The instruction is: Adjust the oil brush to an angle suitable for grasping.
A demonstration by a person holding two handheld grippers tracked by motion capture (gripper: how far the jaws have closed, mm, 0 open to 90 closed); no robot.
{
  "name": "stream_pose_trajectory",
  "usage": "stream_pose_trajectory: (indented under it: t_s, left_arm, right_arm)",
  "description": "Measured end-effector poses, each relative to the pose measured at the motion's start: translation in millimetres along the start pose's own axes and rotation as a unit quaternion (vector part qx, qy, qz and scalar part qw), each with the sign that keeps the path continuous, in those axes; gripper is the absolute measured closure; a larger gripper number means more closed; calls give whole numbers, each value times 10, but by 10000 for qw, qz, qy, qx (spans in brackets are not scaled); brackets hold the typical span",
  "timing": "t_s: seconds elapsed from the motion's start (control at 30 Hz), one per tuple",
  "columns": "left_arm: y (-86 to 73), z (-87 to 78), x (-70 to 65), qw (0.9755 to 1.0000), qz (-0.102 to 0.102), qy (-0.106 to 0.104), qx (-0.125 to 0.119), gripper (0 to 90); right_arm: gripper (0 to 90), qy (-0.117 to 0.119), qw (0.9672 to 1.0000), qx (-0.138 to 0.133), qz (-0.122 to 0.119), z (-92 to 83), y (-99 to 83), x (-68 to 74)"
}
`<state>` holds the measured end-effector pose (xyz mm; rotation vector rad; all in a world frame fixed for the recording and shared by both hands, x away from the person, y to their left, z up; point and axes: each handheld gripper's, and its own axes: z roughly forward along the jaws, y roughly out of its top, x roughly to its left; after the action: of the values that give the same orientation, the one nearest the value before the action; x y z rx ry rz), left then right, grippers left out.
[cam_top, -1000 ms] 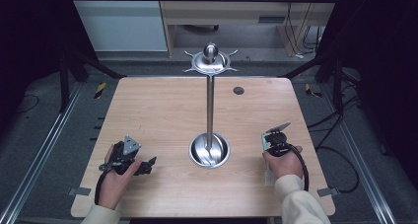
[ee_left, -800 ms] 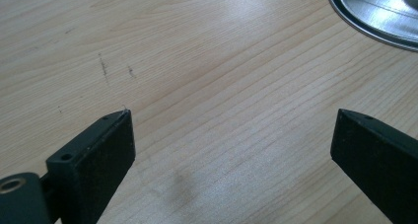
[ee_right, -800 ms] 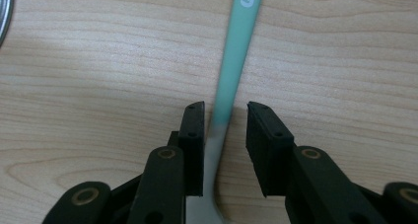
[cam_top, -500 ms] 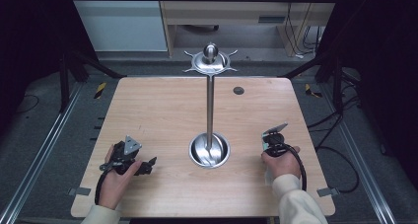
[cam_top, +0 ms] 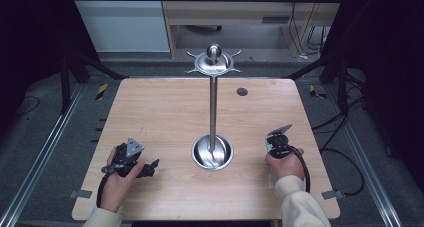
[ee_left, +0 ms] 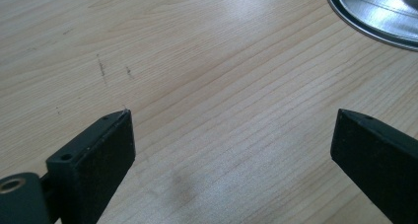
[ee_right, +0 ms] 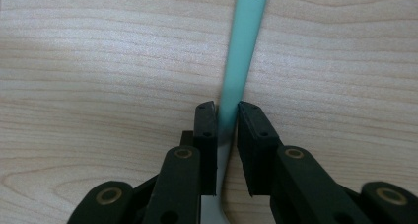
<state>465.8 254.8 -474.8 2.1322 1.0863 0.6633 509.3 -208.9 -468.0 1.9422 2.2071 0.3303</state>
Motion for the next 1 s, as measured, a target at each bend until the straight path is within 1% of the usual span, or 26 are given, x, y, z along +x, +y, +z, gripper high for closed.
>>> stream_pose_trajectory:
  t_s: [0.1, 0.2, 0.3, 0.43, 0.6, 0.63, 0.67, 0.7, 0.73, 0.83, 0.93, 0.97, 1.0]
  left_arm:
    - [1, 1, 0, 10000, 4, 1, 0, 28]
    - [2, 9, -4, 10000, -3, 6, 5, 28]
    - [6, 12, -6, 10000, 4, 12, 6, 28]
    - [3, 9, 1, 10000, 0, 14, 0, 28]
    - [1, 4, 21, 10000, 0, 22, -9, 28]
    - [2, 6, 23, 10000, 2, 26, -10, 28]
    - [2, 6, 23, 10000, 2, 26, -10, 28]
    - [-4, 10, 23, 10000, -10, 43, 2, 28]
    - [-8, 13, 22, 10000, -2, 36, 18, 28]
    - [-18, 15, 23, 10000, 8, 64, 65, 28]
    - [-24, 7, 30, 9999, -5, 91, 62, 28]
    - [-18, 1, 36, 10000, -15, 89, 41, 28]
    - [-15, -6, 40, 9999, -20, 113, 16, 28]
  right_arm:
    - [799, 28, 10000, -45, 13, 4, -7, -11]
    - [819, 97, 9999, -60, 80, -1, -18, -27]
    - [825, 104, 9999, -67, 34, -8, -27, -43]
    - [826, 213, 9997, -138, 22, -38, -29, -64]
    - [826, 324, 9987, -385, -2, -126, -7, -90]
    - [826, 347, 9983, -469, -61, -150, 5, -94]
    - [826, 347, 9983, -469, -61, -150, 5, -94]
    - [827, 373, 9972, -631, -137, -197, 20, -95]
    - [827, 370, 9968, -682, -201, -203, 22, -102]
    - [828, 504, 9955, -779, -185, -226, 29, -128]
    - [827, 602, 9935, -950, -198, -247, 34, -181]
    - [828, 589, 9929, -1006, -218, -256, 36, -190]
    - [828, 538, 9914, -1143, -332, -282, 39, -191]
